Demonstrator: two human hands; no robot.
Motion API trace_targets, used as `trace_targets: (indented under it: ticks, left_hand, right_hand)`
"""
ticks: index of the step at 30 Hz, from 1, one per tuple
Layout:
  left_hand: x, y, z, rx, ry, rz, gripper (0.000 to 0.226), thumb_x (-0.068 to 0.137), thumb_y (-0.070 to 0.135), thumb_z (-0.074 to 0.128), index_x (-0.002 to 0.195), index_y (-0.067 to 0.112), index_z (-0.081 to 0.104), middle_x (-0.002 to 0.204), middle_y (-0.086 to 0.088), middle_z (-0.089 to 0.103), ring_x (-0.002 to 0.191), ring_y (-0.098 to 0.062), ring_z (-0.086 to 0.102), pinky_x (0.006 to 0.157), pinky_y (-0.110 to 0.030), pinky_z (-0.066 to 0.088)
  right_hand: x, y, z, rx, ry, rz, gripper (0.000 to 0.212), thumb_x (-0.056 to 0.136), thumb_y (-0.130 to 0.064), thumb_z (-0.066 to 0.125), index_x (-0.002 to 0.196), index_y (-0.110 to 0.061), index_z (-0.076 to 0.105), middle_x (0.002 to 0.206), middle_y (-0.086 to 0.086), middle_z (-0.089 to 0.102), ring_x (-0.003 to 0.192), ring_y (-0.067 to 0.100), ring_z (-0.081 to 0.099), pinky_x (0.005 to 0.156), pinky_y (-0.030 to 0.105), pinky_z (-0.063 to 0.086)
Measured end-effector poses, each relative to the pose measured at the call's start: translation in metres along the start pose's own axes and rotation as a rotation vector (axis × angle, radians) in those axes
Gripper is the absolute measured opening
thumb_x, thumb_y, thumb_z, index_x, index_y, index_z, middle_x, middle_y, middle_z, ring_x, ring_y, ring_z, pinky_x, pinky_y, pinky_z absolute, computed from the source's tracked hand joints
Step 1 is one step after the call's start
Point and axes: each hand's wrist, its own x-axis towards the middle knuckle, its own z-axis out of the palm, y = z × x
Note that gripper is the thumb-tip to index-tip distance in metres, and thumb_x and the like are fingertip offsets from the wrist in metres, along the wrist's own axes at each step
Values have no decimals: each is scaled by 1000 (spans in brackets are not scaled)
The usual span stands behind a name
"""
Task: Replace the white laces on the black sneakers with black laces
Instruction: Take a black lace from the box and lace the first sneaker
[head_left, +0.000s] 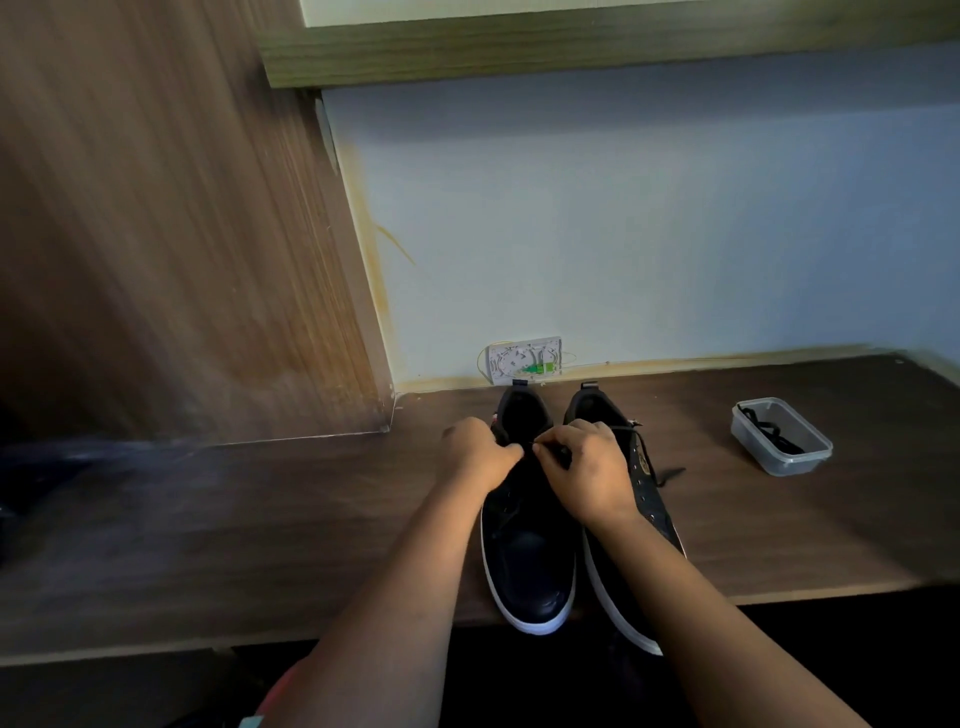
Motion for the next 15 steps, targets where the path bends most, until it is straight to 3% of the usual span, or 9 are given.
trace_targets:
  ticks: [3, 8, 12, 15]
  left_hand:
    - [10, -13, 4, -380, -120, -103, 22, 83, 7, 70, 64, 1, 61, 69, -15, 64, 73, -28, 70, 72, -44, 60]
    - [2, -16, -6, -682, -201, -182, 10, 90, -2, 62, 80, -2, 59, 90, -20, 62, 76, -22, 63, 50, -22, 54]
    - [2, -18, -5, -689, -198, -200, 15, 90, -2, 58, 76, 1, 62, 93, -21, 66, 84, -27, 66, 51, -23, 54]
    - [5, -18, -6, -719, -200, -227, 16, 91, -1, 49, 90, -7, 64, 92, -25, 67, 76, -28, 67, 50, -25, 56]
  right_hand:
    - [1, -9, 4, -74, -16, -10, 8, 84, -25, 68, 88, -23, 74, 83, -3, 65, 87, 25, 51, 72, 35, 45]
    - [6, -28, 10, -166, -132, 47, 16, 88, -30, 61, 98, -26, 73, 99, -5, 65, 103, 26, 45, 75, 34, 33]
    - [10, -34, 14, -141, -185, 85, 16, 91, -27, 59, 101, -26, 72, 104, -7, 62, 108, 25, 41, 77, 33, 27]
    - [15, -34, 13, -111, -229, 125, 15, 91, -25, 61, 100, -28, 72, 106, -8, 60, 109, 24, 39, 80, 35, 29]
